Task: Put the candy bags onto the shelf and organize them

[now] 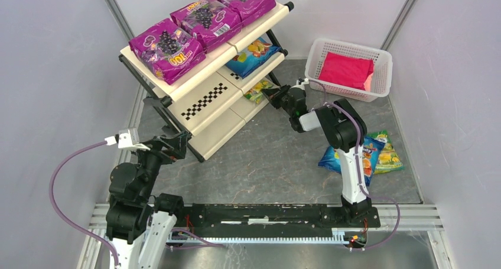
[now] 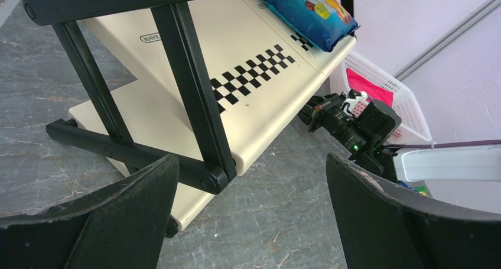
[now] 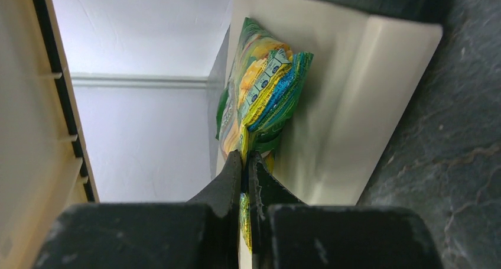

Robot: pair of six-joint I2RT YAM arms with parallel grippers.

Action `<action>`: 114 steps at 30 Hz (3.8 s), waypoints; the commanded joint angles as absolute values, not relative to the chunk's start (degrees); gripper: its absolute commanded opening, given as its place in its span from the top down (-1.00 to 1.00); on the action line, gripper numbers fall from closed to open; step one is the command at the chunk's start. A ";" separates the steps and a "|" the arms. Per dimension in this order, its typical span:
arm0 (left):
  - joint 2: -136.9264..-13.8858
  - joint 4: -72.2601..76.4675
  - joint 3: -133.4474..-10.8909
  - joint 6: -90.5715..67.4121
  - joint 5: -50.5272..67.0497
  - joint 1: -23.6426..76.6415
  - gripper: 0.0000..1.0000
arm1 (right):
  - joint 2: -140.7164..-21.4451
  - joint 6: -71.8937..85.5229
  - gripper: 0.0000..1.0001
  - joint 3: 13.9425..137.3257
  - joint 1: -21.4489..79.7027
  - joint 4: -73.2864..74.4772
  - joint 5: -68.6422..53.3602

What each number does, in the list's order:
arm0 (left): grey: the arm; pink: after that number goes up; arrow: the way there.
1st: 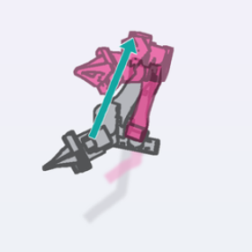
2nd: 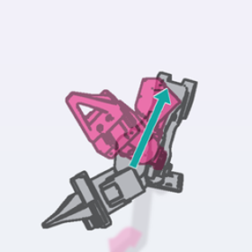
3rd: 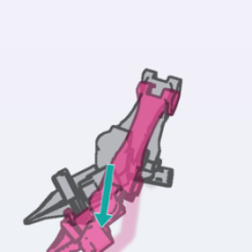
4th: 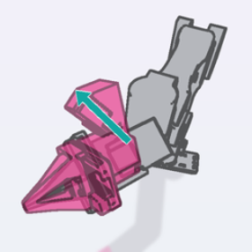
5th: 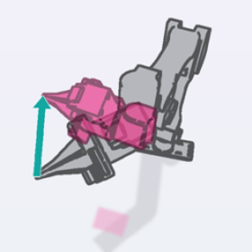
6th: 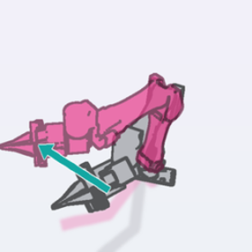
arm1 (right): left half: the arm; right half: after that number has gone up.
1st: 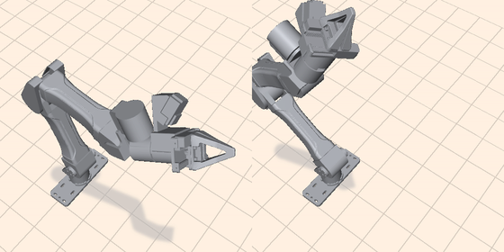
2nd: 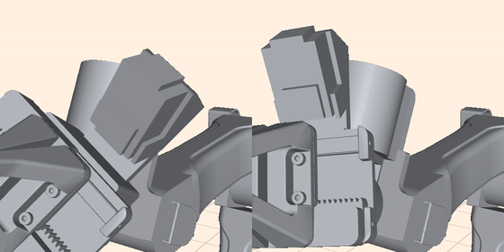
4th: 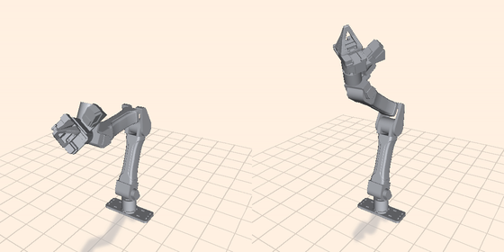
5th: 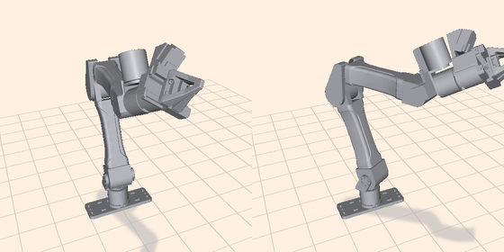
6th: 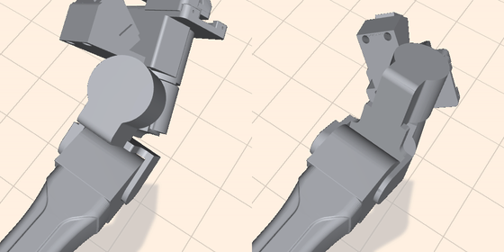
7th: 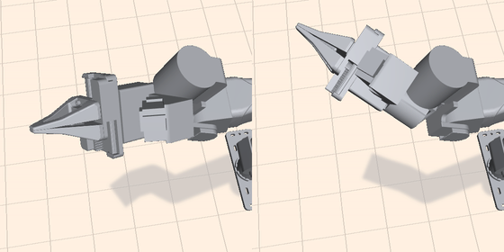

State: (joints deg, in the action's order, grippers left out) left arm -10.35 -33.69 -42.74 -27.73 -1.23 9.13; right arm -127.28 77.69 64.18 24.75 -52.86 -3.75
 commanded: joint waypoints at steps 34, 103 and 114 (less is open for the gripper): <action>-9.29 -31.36 -42.85 -24.30 -0.36 8.46 -1.00 | -89.27 40.13 -0.09 32.79 28.29 -31.76 -11.33; -10.34 -31.21 -42.83 -24.09 0.75 9.32 -1.00 | -96.99 1.80 1.00 51.04 42.96 0.44 23.79; -11.42 -31.21 -42.80 -24.25 0.44 9.32 -1.00 | -103.53 5.07 0.57 61.01 51.07 -0.40 -2.22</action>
